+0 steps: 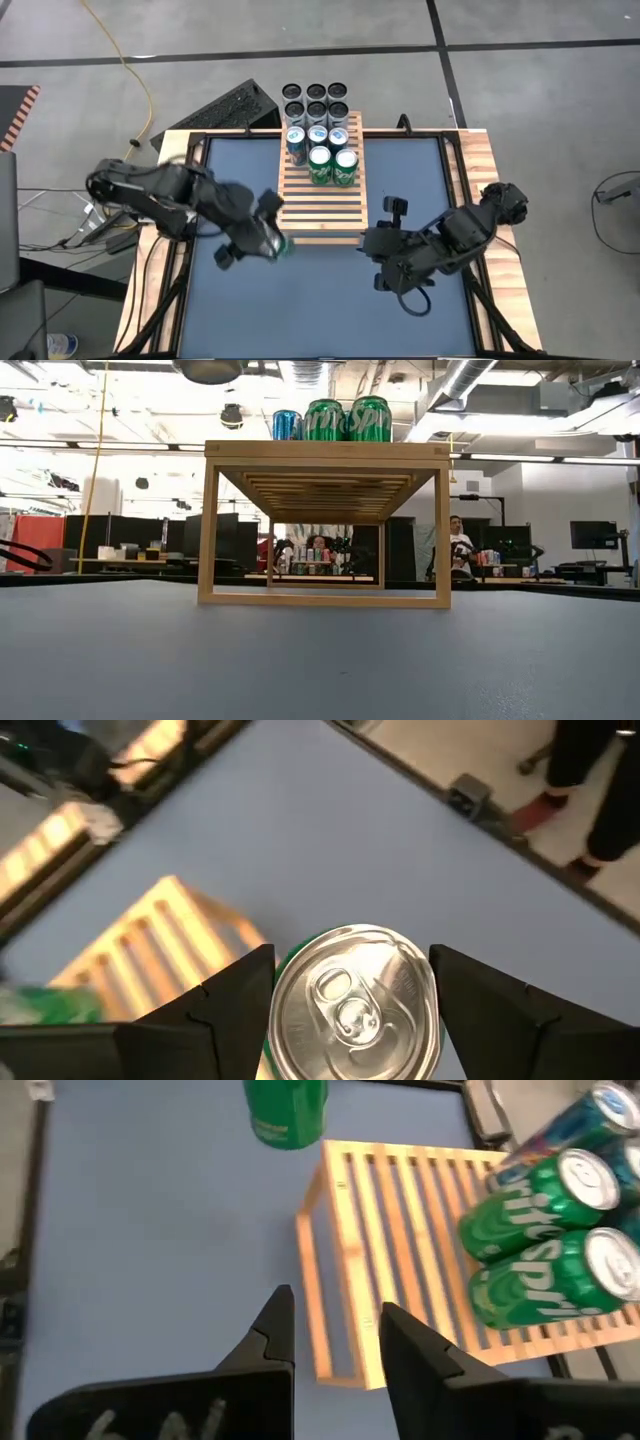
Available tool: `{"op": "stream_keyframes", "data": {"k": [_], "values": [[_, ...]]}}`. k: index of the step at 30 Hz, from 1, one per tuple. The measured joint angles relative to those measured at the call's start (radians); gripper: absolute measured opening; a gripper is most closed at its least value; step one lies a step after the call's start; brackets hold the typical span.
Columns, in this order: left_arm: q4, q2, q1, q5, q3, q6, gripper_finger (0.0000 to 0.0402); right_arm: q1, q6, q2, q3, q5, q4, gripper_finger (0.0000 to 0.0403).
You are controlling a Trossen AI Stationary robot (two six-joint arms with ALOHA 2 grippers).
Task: Place canned beverage on shelf
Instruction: Put the green soda can on the shelf aligned to the other green soda can
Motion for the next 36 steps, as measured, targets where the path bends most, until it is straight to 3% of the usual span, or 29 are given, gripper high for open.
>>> {"op": "stream_keyframes", "data": {"k": [5, 11, 16, 19, 25, 30, 32, 36], "values": [[-0.028, -0.054, 0.136, 0.051, 0.000, 0.117, 0.0232, -0.065, -0.007, 0.000, 0.000, 0.000, 0.000, 0.0098], [-0.045, -0.044, 0.325, 0.175, -0.001, 0.273, 0.0231, -0.134, -0.010, 0.000, 0.000, 0.000, 0.000, 0.0098], [-0.062, -0.026, 0.516, 0.353, -0.001, 0.378, 0.0217, -0.171, -0.011, 0.000, 0.000, 0.000, 0.000, 0.0098], [-0.057, -0.006, 0.594, 0.381, 0.001, 0.420, 0.0203, -0.190, -0.010, 0.000, 0.000, 0.000, 0.000, 0.0098], [-0.196, -0.031, 0.678, 0.434, -0.001, 0.343, 0.0176, -0.210, -0.040, 0.000, 0.000, -0.002, 0.000, 0.0098], [-0.176, -0.101, 0.678, 0.228, -0.001, 0.268, 0.0154, -0.222, -0.052, -0.001, 0.000, -0.002, 0.000, 0.0098], [-0.172, -0.145, 0.671, 0.170, -0.001, 0.139, 0.0142, -0.225, -0.061, -0.001, 0.000, -0.002, 0.000, 0.0098], [-0.171, -0.219, 0.610, 0.208, 0.000, -0.183, 0.0106, -0.235, -0.087, -0.001, 0.000, -0.002, 0.000, 0.0098]]}}
